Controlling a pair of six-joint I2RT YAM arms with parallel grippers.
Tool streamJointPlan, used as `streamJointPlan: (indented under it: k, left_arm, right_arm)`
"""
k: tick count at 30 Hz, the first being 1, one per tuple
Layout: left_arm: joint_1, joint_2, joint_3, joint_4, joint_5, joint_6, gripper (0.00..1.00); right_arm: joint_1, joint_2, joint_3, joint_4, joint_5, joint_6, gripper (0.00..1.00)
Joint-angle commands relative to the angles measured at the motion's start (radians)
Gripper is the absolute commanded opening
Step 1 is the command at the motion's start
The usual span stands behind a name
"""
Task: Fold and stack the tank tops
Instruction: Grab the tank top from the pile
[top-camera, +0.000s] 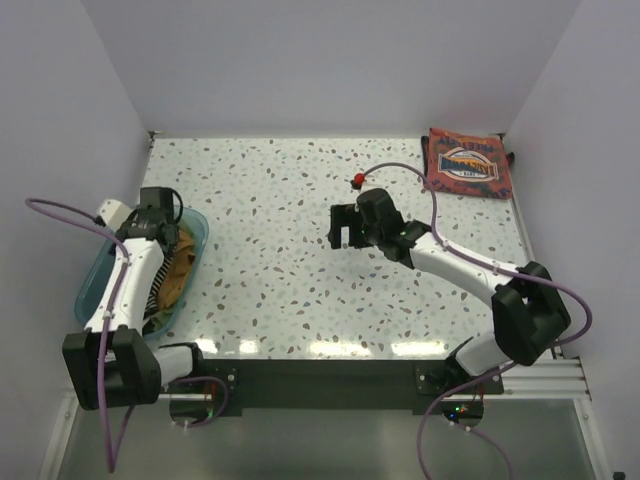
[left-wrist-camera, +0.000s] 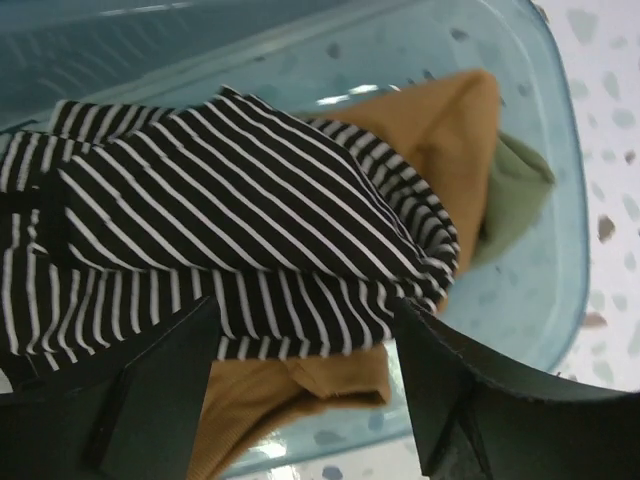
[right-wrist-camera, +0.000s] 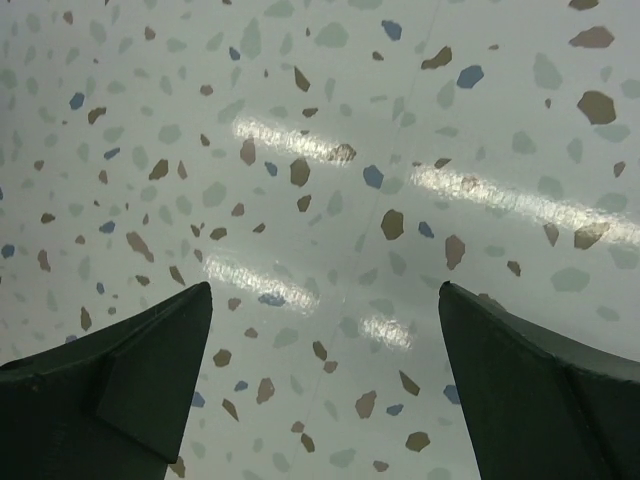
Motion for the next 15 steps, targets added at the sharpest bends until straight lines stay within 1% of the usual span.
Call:
streamJointPlan:
  k: [1,2,3,5,7,9,10,11,13,14,15]
  left_arm:
    - [0.07,0.002,-0.053,0.0,-0.064,-0.054,0.77]
    - [0.099,0.011,-0.07,0.02,-0.05,-0.048,0.79]
    - [0.111,0.017,-0.084,0.033,-0.033,-0.048,0.84]
    - [0.148,0.043,-0.118,0.085,-0.006,-0.037,0.88]
    - [0.16,0.061,-0.138,0.132,0.02,-0.02,0.89]
    - [0.18,0.078,-0.153,0.183,0.045,0.003,0.87]
    - [0.185,0.083,-0.156,0.192,0.05,0.004,0.84]
    - [0.191,0.094,-0.158,0.198,0.056,0.007,0.75]
    - [0.197,0.1,-0.142,0.197,0.06,0.009,0.61]
    - [0.199,0.098,-0.136,0.195,0.06,0.012,0.45]
    - [0.2,0.092,-0.115,0.186,0.062,0.024,0.39]
  right_arm:
    - [0.009,-0.078,-0.03,-0.016,-0.048,0.015,0.99]
    - [0.01,-0.086,-0.033,-0.019,-0.053,0.013,0.99]
    - [0.012,-0.092,-0.04,-0.018,-0.057,0.013,0.99]
    - [0.019,-0.109,-0.053,-0.015,-0.082,0.019,0.99]
    - [0.027,-0.119,-0.066,-0.01,-0.09,0.019,0.99]
    - [0.03,-0.13,-0.077,-0.01,-0.093,0.016,0.99]
    - [0.032,-0.132,-0.079,-0.012,-0.093,0.013,0.99]
    - [0.032,-0.138,-0.08,-0.015,-0.093,0.012,0.99]
    - [0.032,-0.147,-0.085,-0.019,-0.09,0.01,0.99]
    - [0.033,-0.152,-0.088,-0.021,-0.091,0.01,0.99]
    - [0.032,-0.158,-0.086,-0.024,-0.09,0.01,0.99]
